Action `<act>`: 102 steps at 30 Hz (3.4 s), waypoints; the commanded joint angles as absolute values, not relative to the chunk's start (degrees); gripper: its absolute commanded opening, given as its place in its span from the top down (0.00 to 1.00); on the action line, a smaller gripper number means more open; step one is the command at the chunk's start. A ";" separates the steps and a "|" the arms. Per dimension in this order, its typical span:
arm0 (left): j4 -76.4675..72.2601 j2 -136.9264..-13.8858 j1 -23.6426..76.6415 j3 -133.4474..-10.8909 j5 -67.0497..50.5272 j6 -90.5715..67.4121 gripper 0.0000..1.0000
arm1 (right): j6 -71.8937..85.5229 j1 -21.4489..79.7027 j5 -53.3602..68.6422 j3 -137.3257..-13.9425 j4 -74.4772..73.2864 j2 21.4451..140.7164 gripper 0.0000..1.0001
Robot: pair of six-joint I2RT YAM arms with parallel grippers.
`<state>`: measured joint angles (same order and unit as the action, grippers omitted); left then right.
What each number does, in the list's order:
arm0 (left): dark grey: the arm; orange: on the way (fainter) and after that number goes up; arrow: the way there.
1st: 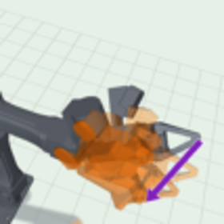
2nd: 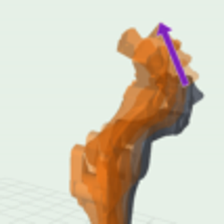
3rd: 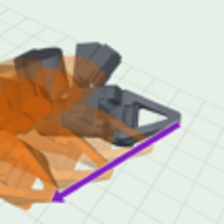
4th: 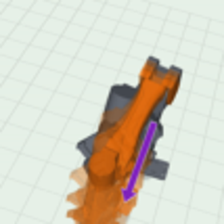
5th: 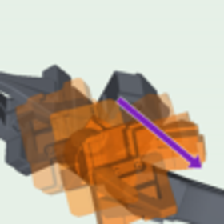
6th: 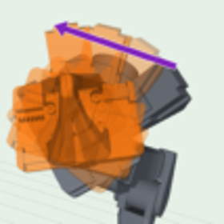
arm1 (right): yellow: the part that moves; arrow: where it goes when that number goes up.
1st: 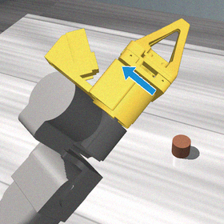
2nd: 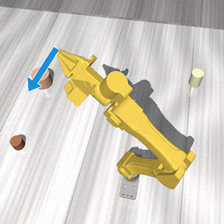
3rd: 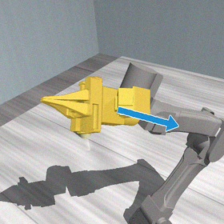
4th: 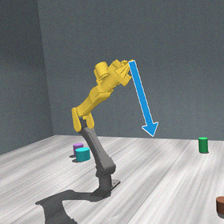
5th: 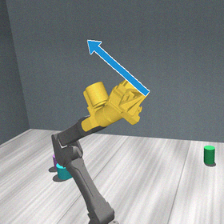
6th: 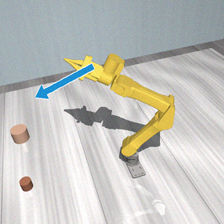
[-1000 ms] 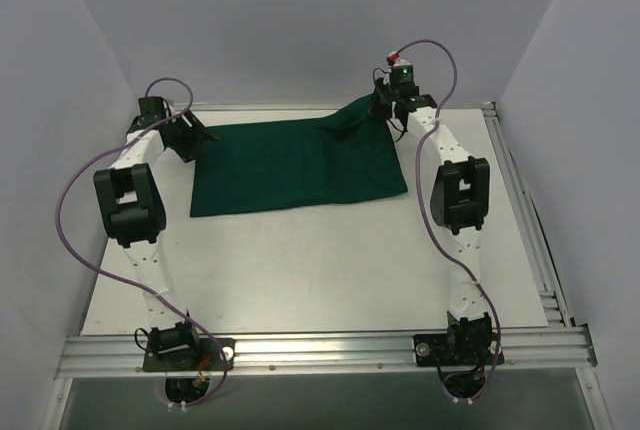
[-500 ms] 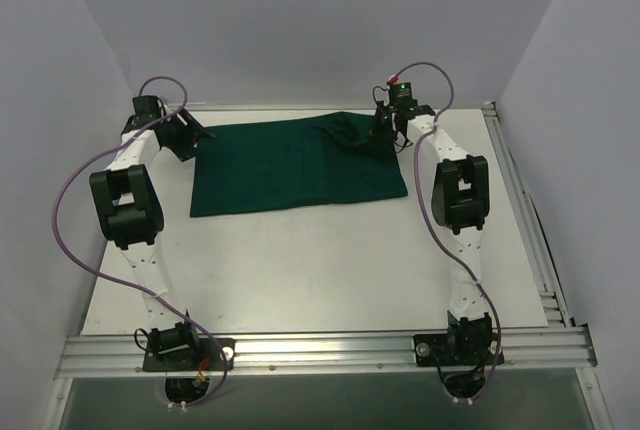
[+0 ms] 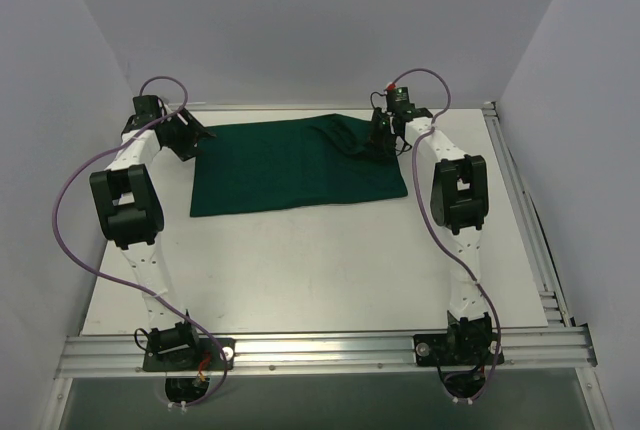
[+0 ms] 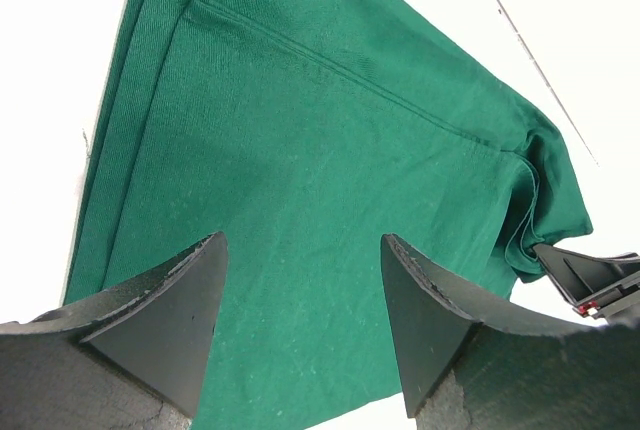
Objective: Open and lay out the surgical kit
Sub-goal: Open the surgical kit at the center of the board.
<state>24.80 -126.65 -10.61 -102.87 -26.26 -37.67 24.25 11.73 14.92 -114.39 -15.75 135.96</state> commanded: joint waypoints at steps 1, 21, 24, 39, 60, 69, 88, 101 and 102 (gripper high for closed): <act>22.68 -123.84 -10.90 -103.53 -27.51 -38.06 0.29 | 24.78 11.87 14.85 -115.05 -18.54 133.15 0.76; 24.07 -124.28 -7.39 -107.21 -30.23 -33.06 0.29 | 25.31 12.57 14.32 -110.31 -20.93 129.99 0.66; 23.91 -124.80 -3.00 -110.73 -31.98 -28.92 0.30 | 25.40 12.57 14.50 -109.33 -19.95 129.64 0.66; 11.52 -138.85 20.28 -127.44 -33.58 -39.71 0.30 | 29.78 9.76 21.44 -100.91 -5.75 127.02 0.68; 15.11 -160.57 30.15 -146.60 -26.63 -48.86 0.44 | 33.58 5.98 27.51 -96.67 2.90 124.81 0.79; 15.64 -157.94 30.15 -140.98 -25.93 -49.92 0.49 | 30.15 4.92 25.14 -112.05 3.51 132.01 0.71; 13.45 -156.45 29.53 -136.76 -27.33 -51.33 0.51 | 22.76 4.48 27.77 -122.96 5.10 145.46 0.52; 12.66 -156.45 29.36 -136.49 -27.69 -51.68 0.51 | 21.80 3.17 26.45 -127.00 3.17 147.56 0.48; 12.74 -156.53 29.36 -136.41 -27.69 -51.77 0.51 | 21.88 3.16 26.89 -127.35 2.99 147.83 0.48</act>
